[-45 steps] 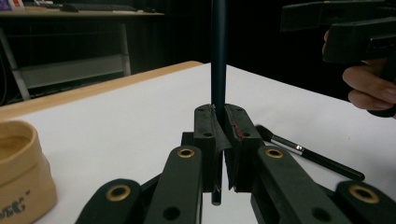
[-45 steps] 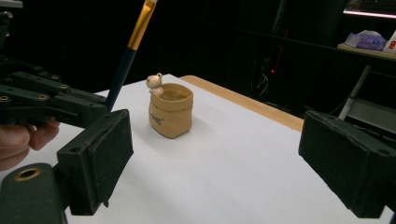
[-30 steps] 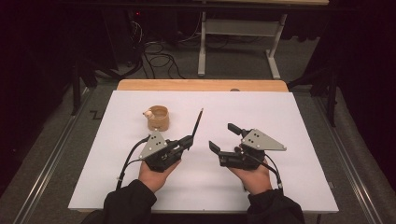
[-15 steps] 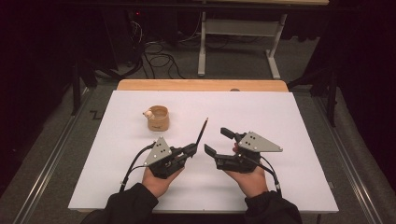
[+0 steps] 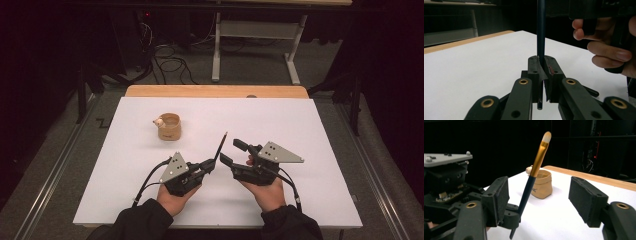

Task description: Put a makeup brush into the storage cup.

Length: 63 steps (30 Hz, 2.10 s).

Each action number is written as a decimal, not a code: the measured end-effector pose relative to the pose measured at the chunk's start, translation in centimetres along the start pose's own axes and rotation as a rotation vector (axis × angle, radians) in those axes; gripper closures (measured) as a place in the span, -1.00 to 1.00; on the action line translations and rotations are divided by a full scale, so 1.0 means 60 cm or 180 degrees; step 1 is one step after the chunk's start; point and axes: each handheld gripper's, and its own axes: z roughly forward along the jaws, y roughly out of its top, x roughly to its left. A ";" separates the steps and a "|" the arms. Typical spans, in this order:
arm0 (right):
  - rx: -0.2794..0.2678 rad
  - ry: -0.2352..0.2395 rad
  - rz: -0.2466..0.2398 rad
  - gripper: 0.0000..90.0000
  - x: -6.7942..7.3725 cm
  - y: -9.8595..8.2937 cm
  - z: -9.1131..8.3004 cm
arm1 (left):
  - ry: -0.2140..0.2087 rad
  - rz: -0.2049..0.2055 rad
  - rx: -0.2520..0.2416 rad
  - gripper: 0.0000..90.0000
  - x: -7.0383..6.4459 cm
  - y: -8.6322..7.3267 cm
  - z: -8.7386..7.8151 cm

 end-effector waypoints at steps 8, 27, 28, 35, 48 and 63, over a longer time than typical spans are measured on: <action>-0.0045 0.0087 0.0136 -0.08 -0.007 -0.002 -0.001 | -0.0024 0.0017 0.0025 0.87 -0.009 -0.006 0.007; -0.0125 0.0168 0.0298 0.28 -0.010 -0.007 -0.002 | -0.0038 0.0017 0.0006 0.87 -0.018 -0.015 0.013; -0.0124 0.0173 0.0307 0.30 -0.010 -0.007 -0.001 | -0.0042 0.0016 0.0008 0.87 -0.019 -0.015 0.013; -0.0151 0.0219 0.0395 0.46 -0.008 -0.009 0.000 | -0.0045 0.0028 0.0001 0.87 -0.021 -0.015 0.013; -0.0154 0.0256 0.0502 0.63 -0.012 -0.013 0.000 | -0.0037 0.0052 -0.0028 0.87 -0.023 -0.015 0.013; -0.0155 0.0264 0.0533 0.75 -0.013 -0.015 0.000 | -0.0039 0.0062 -0.0021 0.87 -0.024 -0.016 0.013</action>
